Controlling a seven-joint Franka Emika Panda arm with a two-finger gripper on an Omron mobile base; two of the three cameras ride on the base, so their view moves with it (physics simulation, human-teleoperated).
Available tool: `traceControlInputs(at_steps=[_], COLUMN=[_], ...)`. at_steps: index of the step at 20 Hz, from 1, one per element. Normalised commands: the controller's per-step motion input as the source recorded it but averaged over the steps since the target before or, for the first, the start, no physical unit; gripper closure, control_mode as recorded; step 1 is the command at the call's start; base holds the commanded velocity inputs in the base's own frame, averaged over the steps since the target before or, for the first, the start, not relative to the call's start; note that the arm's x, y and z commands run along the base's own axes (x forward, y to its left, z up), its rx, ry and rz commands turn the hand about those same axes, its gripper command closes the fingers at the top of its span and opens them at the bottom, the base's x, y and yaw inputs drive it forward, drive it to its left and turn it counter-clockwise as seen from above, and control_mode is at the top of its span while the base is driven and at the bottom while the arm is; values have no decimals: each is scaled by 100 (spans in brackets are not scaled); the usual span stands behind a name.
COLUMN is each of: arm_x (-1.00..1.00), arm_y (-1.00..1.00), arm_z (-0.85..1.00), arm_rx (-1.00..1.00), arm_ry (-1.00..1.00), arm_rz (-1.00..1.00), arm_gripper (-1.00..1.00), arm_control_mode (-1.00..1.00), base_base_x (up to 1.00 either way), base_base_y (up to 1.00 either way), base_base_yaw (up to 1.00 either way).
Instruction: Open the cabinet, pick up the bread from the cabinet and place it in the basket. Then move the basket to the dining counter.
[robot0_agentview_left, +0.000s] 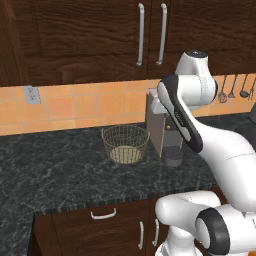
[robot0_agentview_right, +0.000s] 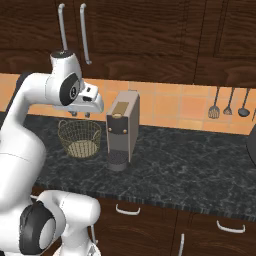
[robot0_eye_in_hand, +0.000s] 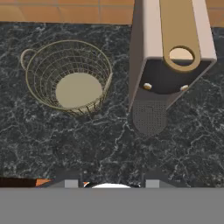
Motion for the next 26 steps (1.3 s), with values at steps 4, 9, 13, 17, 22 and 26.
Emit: traceControlInputs(at_steps=[4, 9, 13, 17, 22, 26], arm_x=[-65, -60, -2, 0, 29, 48], arm_y=[0, 7, 0, 0, 0, 16], arm_z=[0, 76, 100, 100, 39, 35], arm_rx=[0, 4, 1, 0, 4, 3], arm_ry=[-13, -45, -47, -52, -21, -10], arm_rz=[3, -1, -5, -10, -8, -1], arm_gripper=[-100, -100, -100, -100, -100, -100], arm_control_mode=[-100, -100, -100, -100, -100, -100], base_base_x=[0, 0, 0, 0, 0, 0], base_base_y=[0, 0, 0, 0, 0, 0], base_base_yaw=[0, 0, 0, 0, 0, 0])
